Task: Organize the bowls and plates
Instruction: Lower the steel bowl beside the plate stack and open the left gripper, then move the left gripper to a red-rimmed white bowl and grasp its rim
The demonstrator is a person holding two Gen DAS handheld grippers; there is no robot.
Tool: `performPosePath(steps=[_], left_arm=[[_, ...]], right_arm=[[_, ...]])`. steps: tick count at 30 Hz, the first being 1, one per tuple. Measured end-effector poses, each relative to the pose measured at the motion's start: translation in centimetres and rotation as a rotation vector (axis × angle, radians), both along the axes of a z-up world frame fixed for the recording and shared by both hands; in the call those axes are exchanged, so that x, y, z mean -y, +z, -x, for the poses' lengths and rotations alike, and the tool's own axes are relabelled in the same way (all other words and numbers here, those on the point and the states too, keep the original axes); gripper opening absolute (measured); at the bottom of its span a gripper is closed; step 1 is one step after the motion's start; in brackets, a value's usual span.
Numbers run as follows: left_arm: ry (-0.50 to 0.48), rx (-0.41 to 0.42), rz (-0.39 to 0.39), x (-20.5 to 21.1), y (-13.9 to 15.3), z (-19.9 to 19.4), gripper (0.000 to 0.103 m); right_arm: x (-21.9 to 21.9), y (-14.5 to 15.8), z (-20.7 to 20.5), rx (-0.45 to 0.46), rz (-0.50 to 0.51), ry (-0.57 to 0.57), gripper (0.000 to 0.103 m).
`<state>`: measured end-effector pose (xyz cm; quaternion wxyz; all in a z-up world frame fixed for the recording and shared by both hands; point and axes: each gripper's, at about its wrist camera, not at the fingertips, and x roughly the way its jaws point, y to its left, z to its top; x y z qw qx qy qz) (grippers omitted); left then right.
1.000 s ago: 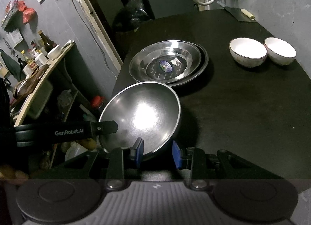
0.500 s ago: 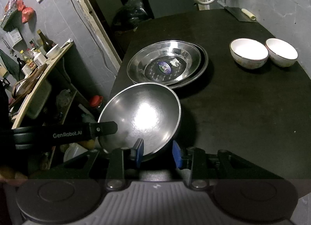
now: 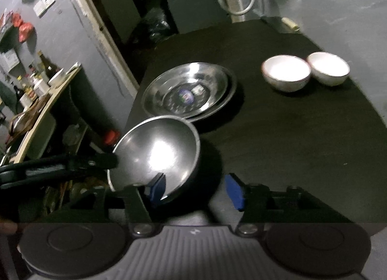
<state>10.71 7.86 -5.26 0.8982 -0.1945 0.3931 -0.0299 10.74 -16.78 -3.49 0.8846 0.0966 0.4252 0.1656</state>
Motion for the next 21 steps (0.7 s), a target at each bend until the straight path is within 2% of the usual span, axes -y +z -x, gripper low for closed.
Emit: performPosePath(steps=[4,8,16,21], left_arm=[[0.042,0.077,-0.004,-0.7,1.3,0.2,0.101],[0.055,0.136,-0.039,-0.8,2.8,-0.5,0.102],[-0.011,0.183,-0.088,2.0,4.5,-4.6,0.102],[-0.071,0.173,-0.101,4.8,4.7,-7.9,0.102]], right_arm=[[1.1,0.9,0.2,0.042,0.013,-0.043,0.084],[2.2,1.6,0.2,0.073,0.032,-0.092,0.101],[4.9,2.0,-2.0,0.097,0.042,-0.200,0.103],[6.9,1.7,-4.2,0.089,0.033,-0.246,0.103]])
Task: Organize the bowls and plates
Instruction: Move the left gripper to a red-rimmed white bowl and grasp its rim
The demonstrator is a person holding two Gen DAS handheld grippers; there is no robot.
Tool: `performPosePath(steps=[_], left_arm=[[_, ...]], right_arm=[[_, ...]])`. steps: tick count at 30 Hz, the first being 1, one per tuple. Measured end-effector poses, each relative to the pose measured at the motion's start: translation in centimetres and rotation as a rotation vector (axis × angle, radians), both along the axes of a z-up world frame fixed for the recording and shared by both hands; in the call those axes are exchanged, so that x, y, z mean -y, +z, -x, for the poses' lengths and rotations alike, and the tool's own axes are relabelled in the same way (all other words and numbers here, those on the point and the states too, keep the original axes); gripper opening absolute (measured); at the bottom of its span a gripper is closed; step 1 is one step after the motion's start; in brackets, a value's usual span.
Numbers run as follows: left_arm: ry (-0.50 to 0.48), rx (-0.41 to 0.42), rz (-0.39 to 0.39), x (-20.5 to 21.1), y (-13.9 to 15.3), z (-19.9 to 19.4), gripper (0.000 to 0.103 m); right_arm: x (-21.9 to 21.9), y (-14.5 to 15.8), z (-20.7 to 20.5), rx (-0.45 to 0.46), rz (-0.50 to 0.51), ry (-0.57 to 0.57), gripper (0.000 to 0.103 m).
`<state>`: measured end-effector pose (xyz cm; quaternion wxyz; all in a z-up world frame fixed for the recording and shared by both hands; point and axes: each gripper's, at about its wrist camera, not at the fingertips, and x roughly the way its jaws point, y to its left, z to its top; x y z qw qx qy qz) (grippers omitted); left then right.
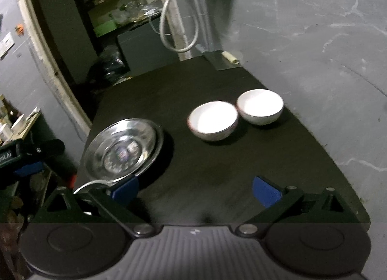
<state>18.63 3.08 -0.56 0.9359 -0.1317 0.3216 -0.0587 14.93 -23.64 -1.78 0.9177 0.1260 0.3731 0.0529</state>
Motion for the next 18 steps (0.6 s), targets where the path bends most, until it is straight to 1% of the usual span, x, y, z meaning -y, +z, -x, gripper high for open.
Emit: performPosePath(steps=[6,12,15,18], left_arm=[[-0.067,-0.031,-0.024,3.5,-0.4,-5.0,0.102],[-0.150,-0.048,-0.046,7.3,-0.9,-11.0,0.102],[-0.198,-0.046,-0.071,9.1,-1.2,-13.7,0.102],[-0.245,-0.051,-0.116,10.7,-1.9,-15.9,0.102]], right_arm=[[2.3,-1.1,-3.6,-0.029,-0.032,-0.041,0.103],[3.9,-2.5,-7.9,-0.050,-0.065,-0.077,0.103],[4.7,-3.1,-9.5,-0.065,-0.091,-0.079,0.103],[5.1,-3.7,-10.7,-0.072,-0.101,-0.077,0.103]])
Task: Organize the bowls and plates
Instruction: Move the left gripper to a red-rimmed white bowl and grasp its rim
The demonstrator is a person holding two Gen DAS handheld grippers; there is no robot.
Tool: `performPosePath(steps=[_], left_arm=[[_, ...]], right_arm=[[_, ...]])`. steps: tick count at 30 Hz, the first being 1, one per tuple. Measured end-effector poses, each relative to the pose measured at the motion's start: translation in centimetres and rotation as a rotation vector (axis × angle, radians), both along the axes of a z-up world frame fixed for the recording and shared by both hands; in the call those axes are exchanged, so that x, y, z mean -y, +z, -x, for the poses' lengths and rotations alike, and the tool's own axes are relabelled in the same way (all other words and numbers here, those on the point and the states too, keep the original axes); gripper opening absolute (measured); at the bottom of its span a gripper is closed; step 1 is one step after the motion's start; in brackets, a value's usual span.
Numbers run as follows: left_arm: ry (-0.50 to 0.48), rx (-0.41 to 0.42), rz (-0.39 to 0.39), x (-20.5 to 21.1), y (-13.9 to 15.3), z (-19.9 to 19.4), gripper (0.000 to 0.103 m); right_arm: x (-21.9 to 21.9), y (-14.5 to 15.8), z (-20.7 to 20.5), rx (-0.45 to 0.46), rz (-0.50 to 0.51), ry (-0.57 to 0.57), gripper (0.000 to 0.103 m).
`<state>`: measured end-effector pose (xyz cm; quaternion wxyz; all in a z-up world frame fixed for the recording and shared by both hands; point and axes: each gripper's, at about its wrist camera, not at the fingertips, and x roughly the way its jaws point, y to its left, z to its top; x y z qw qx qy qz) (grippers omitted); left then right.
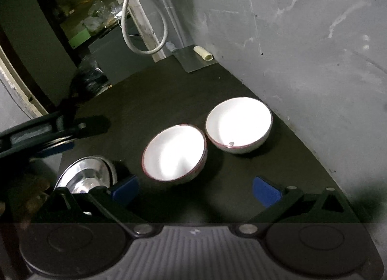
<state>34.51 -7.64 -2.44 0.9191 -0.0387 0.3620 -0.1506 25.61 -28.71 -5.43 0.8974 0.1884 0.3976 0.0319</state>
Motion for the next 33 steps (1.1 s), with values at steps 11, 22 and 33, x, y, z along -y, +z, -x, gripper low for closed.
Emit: performPosePath(steps=[11,22,33], left_arm=[[-0.122,-0.066,-0.101,3.1,-3.0,-3.5,0.102],[-0.160,-0.109,-0.116,3.9,-4.3,-4.2,0.098],[-0.197,-0.145,-0.118,3.9,-4.6,-3.8,0.069]], right_arm=[[1.2,-2.0,-2.6,-0.028,-0.027,-0.014,0.091],[1.2,-2.9,-3.7,-0.051,-0.033,0.009,0.083],[0.8,-3.0,-3.8,-0.056,-0.045,0.038,0.077]])
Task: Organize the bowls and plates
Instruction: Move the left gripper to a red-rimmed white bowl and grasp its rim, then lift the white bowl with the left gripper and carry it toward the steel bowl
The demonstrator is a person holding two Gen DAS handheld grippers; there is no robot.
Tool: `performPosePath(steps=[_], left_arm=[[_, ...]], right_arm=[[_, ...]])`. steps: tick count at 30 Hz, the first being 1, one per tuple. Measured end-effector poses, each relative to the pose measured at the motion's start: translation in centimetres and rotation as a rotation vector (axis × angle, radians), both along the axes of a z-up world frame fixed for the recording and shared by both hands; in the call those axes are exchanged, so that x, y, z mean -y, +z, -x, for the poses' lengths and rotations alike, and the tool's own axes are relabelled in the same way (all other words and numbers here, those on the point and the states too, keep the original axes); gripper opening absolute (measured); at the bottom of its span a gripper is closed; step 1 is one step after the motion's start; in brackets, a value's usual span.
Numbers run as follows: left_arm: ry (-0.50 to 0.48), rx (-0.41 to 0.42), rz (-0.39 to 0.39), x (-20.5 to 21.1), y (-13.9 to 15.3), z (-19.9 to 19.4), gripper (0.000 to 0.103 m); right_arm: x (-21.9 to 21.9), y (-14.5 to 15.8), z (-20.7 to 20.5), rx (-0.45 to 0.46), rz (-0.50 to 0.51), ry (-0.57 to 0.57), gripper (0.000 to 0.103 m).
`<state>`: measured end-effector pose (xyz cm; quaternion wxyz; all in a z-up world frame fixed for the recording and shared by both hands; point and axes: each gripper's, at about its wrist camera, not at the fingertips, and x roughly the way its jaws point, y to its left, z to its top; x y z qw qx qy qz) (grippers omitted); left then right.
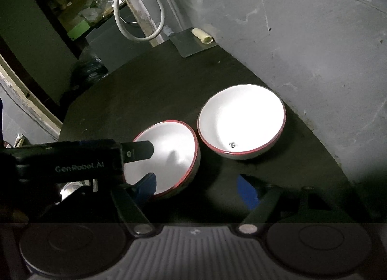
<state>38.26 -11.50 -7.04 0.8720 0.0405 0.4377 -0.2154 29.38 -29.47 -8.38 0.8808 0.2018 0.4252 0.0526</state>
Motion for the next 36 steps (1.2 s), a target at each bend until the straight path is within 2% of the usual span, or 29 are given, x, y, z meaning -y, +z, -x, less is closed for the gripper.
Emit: performPosePath(steps=[5,14,26,36], left_arm=[[-0.017,-0.022,0.008,0.0,-0.1,0.2,0.046],[-0.029,-0.083,0.051,-0.1,-0.6,0.2,0.016],[-0.034,-0.104,0.077,0.0,-1.0,0.0,0.012],[-0.040,-0.107,0.087,-0.1,-1.2,-0.1,0.012]], right_arm=[[0.0,0.1,0.0,0.007,-0.005,0.002,0.068],[-0.1,0.2,0.1,0.022,-0.011,0.012,0.052],[-0.9,0.3,-0.5,0.015,0.004,0.034,0.033],[-1.1,0.4,-0.4,0.012,0.020,0.038,0.033]])
